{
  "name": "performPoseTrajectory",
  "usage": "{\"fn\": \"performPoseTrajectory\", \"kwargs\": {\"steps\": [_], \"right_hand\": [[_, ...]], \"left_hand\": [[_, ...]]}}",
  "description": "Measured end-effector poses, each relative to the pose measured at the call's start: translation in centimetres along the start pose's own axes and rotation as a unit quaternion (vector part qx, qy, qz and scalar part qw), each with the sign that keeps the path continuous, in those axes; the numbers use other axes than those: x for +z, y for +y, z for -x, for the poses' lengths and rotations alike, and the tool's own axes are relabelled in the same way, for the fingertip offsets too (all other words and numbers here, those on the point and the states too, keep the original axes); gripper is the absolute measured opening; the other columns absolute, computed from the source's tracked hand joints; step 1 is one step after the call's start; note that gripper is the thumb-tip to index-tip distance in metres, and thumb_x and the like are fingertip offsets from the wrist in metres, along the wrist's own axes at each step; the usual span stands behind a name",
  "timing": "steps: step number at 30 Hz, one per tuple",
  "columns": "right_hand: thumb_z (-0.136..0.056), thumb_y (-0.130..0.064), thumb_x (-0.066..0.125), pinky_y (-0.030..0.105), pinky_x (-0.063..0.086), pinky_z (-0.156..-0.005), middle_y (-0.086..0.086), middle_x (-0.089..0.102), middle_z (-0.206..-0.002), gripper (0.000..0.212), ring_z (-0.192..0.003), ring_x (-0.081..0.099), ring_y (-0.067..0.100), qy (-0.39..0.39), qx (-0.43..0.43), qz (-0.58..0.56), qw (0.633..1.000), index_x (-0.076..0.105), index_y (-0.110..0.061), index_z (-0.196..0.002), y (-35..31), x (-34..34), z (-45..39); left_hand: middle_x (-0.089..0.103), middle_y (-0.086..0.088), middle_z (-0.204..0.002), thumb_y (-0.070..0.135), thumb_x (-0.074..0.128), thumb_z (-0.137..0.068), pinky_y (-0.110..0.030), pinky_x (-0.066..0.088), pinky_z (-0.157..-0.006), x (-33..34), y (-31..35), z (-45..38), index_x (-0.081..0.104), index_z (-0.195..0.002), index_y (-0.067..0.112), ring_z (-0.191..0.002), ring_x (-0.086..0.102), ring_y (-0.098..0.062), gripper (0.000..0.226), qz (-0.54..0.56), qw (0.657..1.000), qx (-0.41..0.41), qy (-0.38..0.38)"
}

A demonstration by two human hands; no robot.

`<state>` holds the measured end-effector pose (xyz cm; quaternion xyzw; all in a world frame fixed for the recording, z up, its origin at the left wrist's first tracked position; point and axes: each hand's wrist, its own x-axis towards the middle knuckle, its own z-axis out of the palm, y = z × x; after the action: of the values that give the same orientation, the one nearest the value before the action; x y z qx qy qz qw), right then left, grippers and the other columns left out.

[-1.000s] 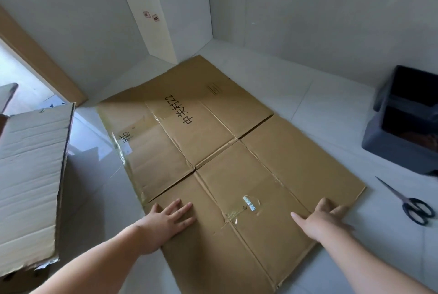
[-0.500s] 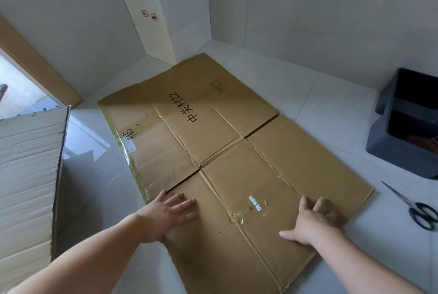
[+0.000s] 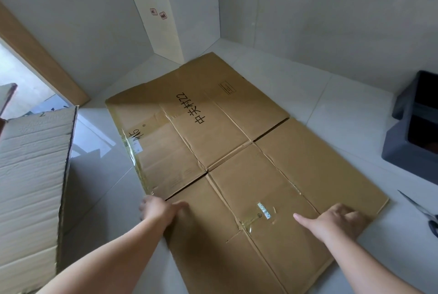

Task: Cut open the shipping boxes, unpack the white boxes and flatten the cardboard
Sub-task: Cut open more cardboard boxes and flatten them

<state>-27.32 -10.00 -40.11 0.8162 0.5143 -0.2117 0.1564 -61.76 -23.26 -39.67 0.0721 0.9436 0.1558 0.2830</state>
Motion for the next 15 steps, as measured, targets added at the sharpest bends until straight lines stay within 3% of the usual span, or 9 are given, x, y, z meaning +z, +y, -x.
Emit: {"fn": "performPoseTrajectory", "kwargs": {"steps": [3,6,9,12,15], "right_hand": [[-0.048,-0.088,0.061,0.036,0.035,-0.101,0.022,0.025,-0.139,0.125,-0.134,0.027,0.034,-0.015,-0.008,0.046,0.999,0.024,-0.011,-0.140,-0.2,-0.3,0.1],[-0.055,-0.091,0.053,0.040,0.024,-0.111,0.024,0.014,-0.148,0.129,-0.141,0.014,0.035,-0.023,-0.039,0.071,0.996,0.008,-0.017,-0.151,0.0,-0.2,0.4],[-0.059,-0.093,0.044,0.039,0.016,-0.113,0.024,0.006,-0.154,0.125,-0.144,0.008,0.034,-0.013,-0.064,0.084,0.994,0.000,-0.025,-0.153,0.3,0.0,1.0],[-0.059,-0.092,0.046,0.037,0.016,-0.114,0.023,0.002,-0.154,0.122,-0.143,0.012,0.034,-0.010,-0.077,0.067,0.995,0.000,-0.029,-0.152,0.7,0.0,1.6],[-0.054,-0.093,0.049,0.036,0.026,-0.109,0.019,0.012,-0.145,0.123,-0.135,0.024,0.033,-0.002,-0.090,0.062,0.994,0.005,-0.033,-0.151,1.3,0.4,1.9]], "left_hand": [[0.045,-0.023,-0.129,0.040,0.089,-0.060,-0.050,0.048,-0.094,0.1,0.0,-1.2,0.033,-0.130,-0.004,-0.115,0.049,-0.039,0.100,0.092,0.993,-0.069,-0.018],[0.059,-0.020,-0.118,0.036,0.086,-0.067,-0.045,0.050,-0.092,0.1,-0.4,-1.5,0.049,-0.122,-0.001,-0.103,0.058,-0.037,0.076,0.202,0.975,-0.080,-0.053],[0.060,-0.020,-0.116,0.035,0.076,-0.080,-0.043,0.051,-0.089,-0.2,-0.3,-0.9,0.053,-0.118,-0.002,-0.100,0.059,-0.037,0.058,0.230,0.968,-0.076,-0.068],[0.059,-0.022,-0.117,0.034,0.067,-0.088,-0.044,0.051,-0.089,-0.9,-0.8,0.1,0.052,-0.119,-0.004,-0.102,0.059,-0.038,0.052,0.237,0.966,-0.080,-0.071],[0.059,-0.022,-0.116,0.033,0.063,-0.091,-0.046,0.051,-0.091,-0.6,-3.9,1.5,0.051,-0.120,-0.005,-0.101,0.059,-0.037,0.049,0.244,0.963,-0.095,-0.064]]}}
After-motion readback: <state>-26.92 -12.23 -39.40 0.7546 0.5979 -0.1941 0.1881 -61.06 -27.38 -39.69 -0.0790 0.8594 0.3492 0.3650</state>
